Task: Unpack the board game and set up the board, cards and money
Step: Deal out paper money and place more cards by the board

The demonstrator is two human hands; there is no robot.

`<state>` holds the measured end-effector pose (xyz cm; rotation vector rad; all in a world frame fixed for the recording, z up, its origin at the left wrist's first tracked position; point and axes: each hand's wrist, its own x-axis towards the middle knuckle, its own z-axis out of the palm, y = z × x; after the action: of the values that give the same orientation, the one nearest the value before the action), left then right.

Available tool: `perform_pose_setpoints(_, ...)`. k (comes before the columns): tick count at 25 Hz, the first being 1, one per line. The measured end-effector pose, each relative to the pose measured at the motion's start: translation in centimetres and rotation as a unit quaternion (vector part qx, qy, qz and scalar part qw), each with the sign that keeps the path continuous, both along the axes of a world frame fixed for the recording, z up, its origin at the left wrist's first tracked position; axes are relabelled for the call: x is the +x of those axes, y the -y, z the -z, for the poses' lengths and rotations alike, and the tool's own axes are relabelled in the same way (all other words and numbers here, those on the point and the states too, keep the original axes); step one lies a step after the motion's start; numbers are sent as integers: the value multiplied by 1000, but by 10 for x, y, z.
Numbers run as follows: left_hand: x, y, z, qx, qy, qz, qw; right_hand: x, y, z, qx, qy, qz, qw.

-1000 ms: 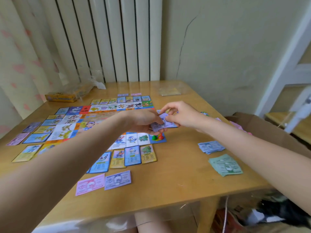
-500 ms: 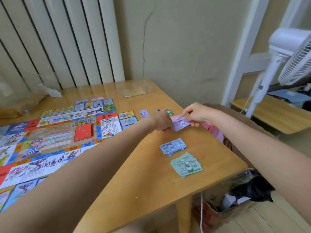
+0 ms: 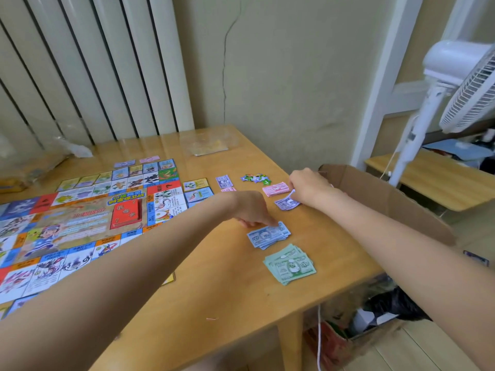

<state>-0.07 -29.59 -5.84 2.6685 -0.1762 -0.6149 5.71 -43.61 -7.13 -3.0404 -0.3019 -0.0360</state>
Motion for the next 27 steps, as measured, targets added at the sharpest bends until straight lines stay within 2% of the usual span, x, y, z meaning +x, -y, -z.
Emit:
perform_pose_setpoints(3, -9, 3, 0, 70, 5, 43, 997, -7, -5, -5, -95, 59, 3, 994)
perform_pose_setpoints(6, -12, 8, 2, 125, 64, 67, 988, -14, -13, -10, -85, 111, -25, 990)
perform_pose_setpoints(9, -13, 14, 5, 130, 67, 57, 988, -20, -22, -15, -54, 131, -53, 989)
perform_pose_setpoints(14, -12, 13, 8, 92, 11, 25, 995, -30, -27, -19, -22, 99, -67, 993)
perform_pose_setpoints(18, -17, 11, 10, 79, 37, 28, 996, -30, -22, -19, -10, 83, -63, 995)
perform_pose_setpoints(20, -20, 8, 11, 35, 41, 19, 998, -28, -19, -18, 17, 64, -69, 995)
perform_pose_setpoints(21, -20, 3, 10, 0, 35, 1, 999, -26, -20, -18, 61, 41, -80, 994)
perform_pose_setpoints(23, -19, -13, 6, -115, 15, -70, 991, -28, -25, -19, 221, -48, -101, 969)
perform_pose_setpoints(25, -16, -32, -1, -259, 1, -158, 953, -34, -34, -24, 351, -146, -106, 919)
perform_pose_setpoints(27, -13, -48, -7, -347, -1, -207, 915, -37, -42, -30, 410, -205, -107, 882)
